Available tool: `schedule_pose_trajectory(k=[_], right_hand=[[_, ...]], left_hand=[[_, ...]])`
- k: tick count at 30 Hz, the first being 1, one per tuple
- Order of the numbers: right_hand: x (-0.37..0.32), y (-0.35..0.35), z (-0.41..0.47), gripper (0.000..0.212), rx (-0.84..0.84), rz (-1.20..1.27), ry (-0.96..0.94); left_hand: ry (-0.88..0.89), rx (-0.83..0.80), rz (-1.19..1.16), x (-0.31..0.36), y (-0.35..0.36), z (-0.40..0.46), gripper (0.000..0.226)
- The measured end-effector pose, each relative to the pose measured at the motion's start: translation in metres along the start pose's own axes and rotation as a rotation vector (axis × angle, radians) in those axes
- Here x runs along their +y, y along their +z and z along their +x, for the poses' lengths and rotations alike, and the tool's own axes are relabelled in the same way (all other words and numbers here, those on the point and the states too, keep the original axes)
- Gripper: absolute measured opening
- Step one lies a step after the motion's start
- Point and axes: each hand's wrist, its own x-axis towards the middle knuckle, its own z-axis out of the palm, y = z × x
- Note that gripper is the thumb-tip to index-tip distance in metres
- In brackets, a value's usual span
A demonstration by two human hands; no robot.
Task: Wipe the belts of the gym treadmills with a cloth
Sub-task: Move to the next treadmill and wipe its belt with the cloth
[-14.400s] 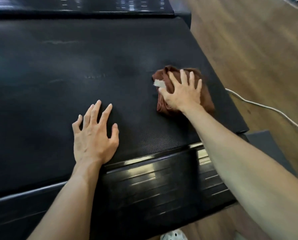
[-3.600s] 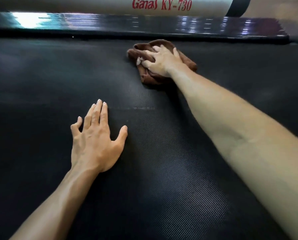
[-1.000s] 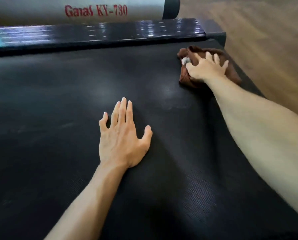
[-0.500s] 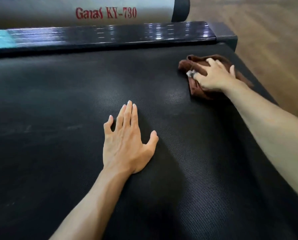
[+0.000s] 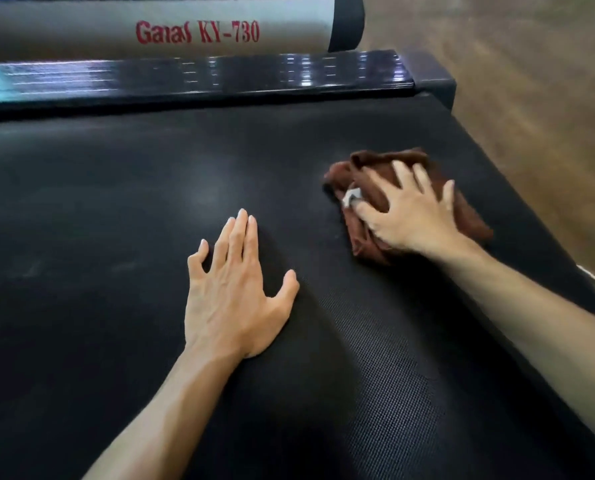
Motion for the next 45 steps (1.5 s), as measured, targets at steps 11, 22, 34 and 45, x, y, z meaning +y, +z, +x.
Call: schedule_pose_trajectory(k=[11, 22, 34, 45], right_hand=[[0.028, -0.026, 0.118, 0.072, 0.017, -0.039, -0.019], [0.059, -0.024, 0.069, 0.082, 0.032, 0.021, 0.337], [0.032, -0.009, 0.02, 0.075, 0.045, -0.034, 0.104], [-0.051, 0.01, -0.015, 0.072, 0.023, -0.045, -0.086]], left_hand=[[0.007, -0.012, 0.004, 0.001, 0.004, 0.0, 0.096], [0.009, -0.005, 0.0, 0.0, 0.002, -0.001, 0.096], [0.0, -0.02, -0.005, 0.002, 0.002, 0.0, 0.097], [0.015, -0.027, -0.118, -0.002, -0.006, -0.006, 0.084]])
